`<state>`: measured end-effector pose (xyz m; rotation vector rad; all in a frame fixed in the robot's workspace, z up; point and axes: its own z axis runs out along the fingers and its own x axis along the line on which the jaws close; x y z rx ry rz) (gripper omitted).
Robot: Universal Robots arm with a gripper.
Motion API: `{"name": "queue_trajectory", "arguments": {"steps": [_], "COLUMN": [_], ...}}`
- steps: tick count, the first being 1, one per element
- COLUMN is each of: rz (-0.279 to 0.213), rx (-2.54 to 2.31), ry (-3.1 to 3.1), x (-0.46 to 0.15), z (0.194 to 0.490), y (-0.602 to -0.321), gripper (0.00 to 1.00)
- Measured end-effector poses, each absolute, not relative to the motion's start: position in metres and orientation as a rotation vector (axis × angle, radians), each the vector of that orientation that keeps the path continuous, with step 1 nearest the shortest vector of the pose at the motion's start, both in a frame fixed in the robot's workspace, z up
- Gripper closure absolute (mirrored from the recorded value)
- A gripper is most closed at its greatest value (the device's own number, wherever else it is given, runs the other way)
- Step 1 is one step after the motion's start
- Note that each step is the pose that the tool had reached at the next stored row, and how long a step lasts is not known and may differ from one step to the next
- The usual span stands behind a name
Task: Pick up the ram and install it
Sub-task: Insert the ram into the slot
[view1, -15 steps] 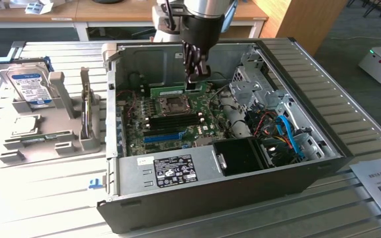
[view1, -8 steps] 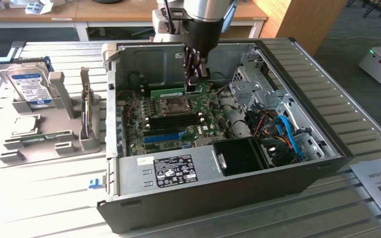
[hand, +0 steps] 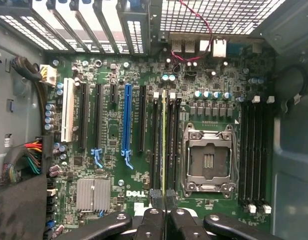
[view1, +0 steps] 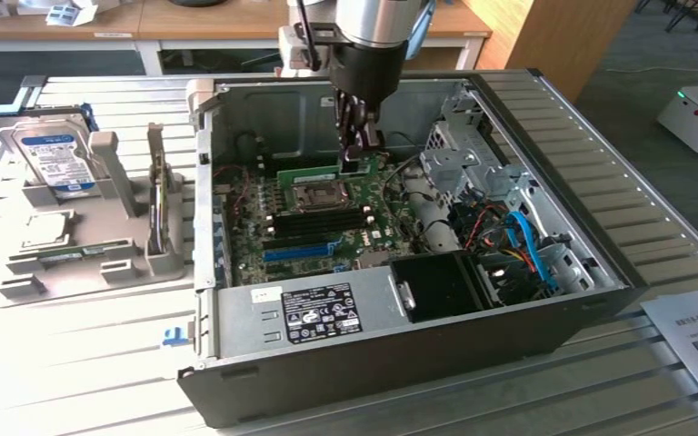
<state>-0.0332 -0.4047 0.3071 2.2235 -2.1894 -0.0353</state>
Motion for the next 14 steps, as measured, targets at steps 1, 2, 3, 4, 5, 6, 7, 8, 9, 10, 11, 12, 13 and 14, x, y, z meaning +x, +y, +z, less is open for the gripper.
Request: {"name": "queue_trajectory", "arguments": {"steps": [1,2,3,4,5,6,7,8,9,10,11,12,13,14], "rz": [-0.034,-0.033,-0.032,-0.031,-0.030,-0.029,-0.029,-0.029,-0.029,-0.029,-0.029,-0.029,-0.029,-0.029], "rx": [2.224,2.224,2.224,2.225,2.225,2.225,2.225,2.225,2.225,2.225,2.225,2.225,2.224,2.224], "ry": [-2.190,-2.190,-2.190,-2.191,-2.191,-2.191,-2.191,-2.191,-2.191,-2.191,-2.191,-2.191,-2.192,-2.193], "x": [-0.0333,-0.0333,-0.0334,-0.0334,-0.0335,-0.0335,-0.0335,-0.0335,-0.0335,-0.0335,-0.0335,-0.0335,-0.0335,-0.0335], "z": [0.3062,0.3052,0.3043,0.3034,0.3028,0.3027,0.3027,0.3027,0.3026,0.3026,0.3026,0.3026,0.3026,0.3026], "y": [-0.4047,-0.4047,-0.4047,-0.4047,-0.4047,-0.4047,-0.4047,-0.4047,-0.4047,-0.4047,-0.4047,-0.4047,-0.4047,-0.4047], "gripper": [0.88,0.88,0.88,0.88,0.88,0.88,0.88,0.88,0.88,0.88,0.88,0.88,0.88,0.88]}}
